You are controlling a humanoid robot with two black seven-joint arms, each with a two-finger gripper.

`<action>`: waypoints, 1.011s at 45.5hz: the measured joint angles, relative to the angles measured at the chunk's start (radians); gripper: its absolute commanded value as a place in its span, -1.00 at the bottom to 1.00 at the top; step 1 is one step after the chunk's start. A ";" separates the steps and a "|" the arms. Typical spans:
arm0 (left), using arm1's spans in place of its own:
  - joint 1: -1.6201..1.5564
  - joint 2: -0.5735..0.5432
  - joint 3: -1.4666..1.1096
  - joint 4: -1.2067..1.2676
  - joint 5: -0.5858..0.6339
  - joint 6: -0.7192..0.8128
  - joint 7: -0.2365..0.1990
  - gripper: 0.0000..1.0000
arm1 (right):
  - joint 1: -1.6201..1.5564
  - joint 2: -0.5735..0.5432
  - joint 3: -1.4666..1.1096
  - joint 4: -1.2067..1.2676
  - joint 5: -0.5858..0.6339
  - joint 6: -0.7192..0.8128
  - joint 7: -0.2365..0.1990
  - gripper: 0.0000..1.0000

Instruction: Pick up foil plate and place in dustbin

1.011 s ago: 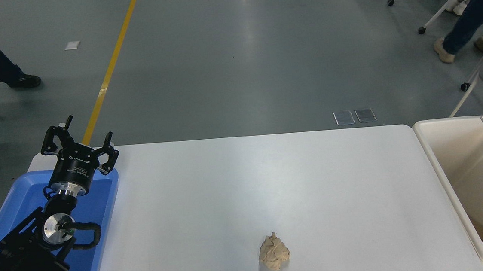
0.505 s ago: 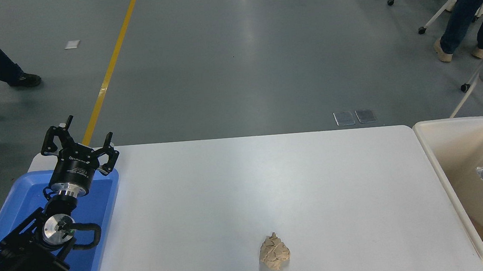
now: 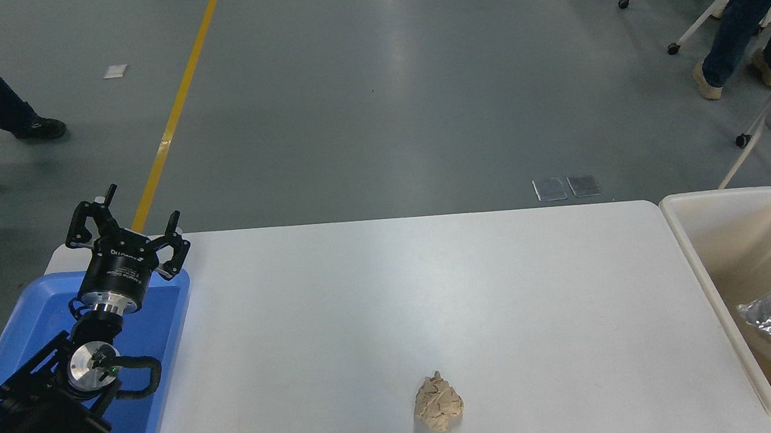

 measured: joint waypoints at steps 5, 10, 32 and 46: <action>0.000 0.000 -0.001 0.000 0.000 0.000 0.000 0.98 | 0.026 0.001 0.001 0.006 0.000 0.004 0.000 1.00; 0.000 0.000 -0.001 0.000 0.000 0.000 0.000 0.98 | 0.082 0.002 -0.003 0.010 -0.001 0.008 0.000 1.00; -0.001 0.000 -0.001 0.000 0.000 0.000 0.000 0.98 | 0.572 0.053 -0.080 0.257 -0.018 0.176 0.001 1.00; -0.002 0.000 -0.001 0.000 -0.001 -0.002 0.000 0.98 | 0.887 0.160 -0.322 0.435 -0.020 0.430 0.001 1.00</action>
